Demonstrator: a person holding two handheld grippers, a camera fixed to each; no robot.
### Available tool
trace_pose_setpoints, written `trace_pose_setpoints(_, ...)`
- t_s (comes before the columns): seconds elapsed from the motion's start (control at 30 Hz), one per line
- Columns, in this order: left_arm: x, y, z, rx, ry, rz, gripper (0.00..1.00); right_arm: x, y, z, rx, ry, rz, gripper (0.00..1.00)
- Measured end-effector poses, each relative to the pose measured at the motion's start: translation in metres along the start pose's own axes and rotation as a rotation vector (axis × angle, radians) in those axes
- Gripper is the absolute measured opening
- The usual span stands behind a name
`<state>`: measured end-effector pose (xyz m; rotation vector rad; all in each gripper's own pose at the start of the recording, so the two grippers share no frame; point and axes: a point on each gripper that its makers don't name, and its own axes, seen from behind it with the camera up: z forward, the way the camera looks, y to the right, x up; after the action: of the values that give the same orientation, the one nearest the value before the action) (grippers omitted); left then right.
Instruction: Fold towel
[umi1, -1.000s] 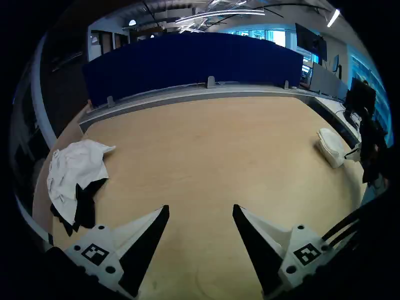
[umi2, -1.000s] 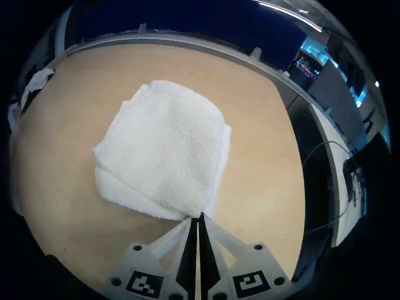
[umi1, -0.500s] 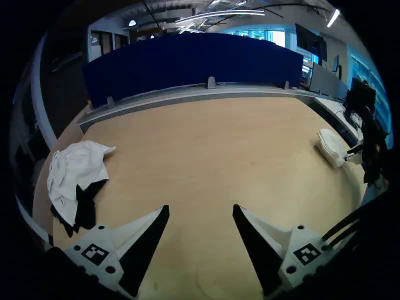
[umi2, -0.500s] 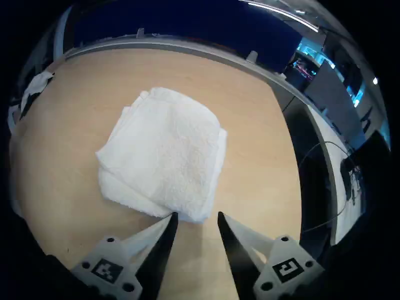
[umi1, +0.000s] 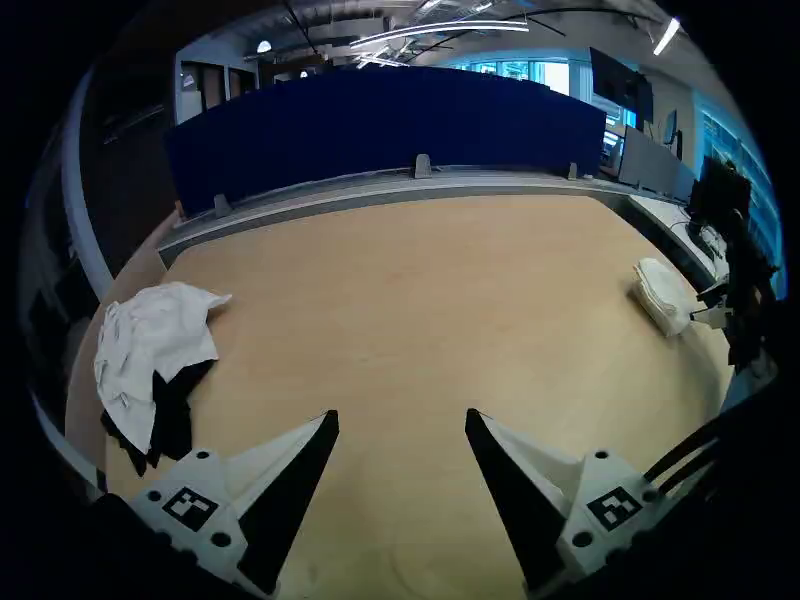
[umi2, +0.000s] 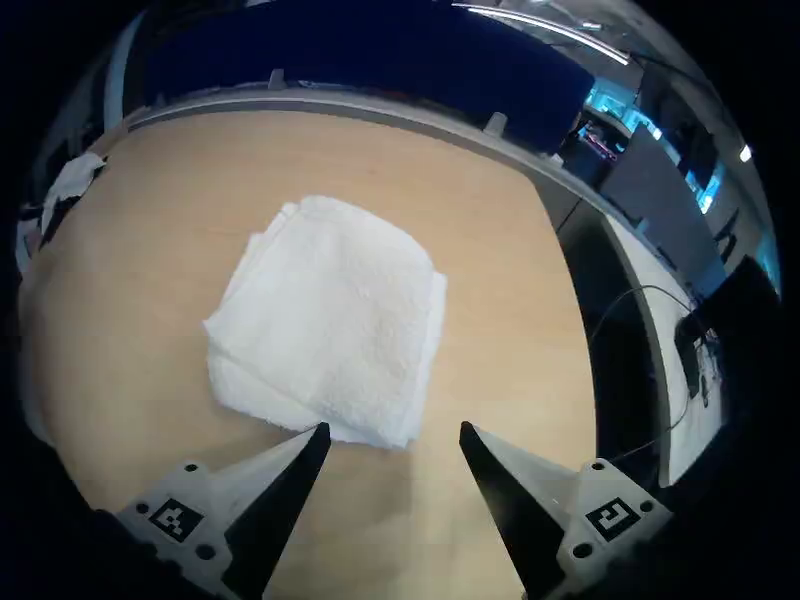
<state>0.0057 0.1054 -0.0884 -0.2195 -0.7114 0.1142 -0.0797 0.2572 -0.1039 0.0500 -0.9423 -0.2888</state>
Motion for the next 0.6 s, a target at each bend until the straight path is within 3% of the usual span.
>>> trace_pose_setpoints(0.3,0.002,-0.003,-0.002,0.001,0.003,-0.005,0.94,0.012,-0.014,-0.006,0.020,0.030,0.003,1.00)
trace_pose_setpoints(0.6,0.002,-0.006,-0.004,0.005,0.009,-0.011,0.94,0.033,-0.046,-0.005,0.065,0.072,0.014,1.00)
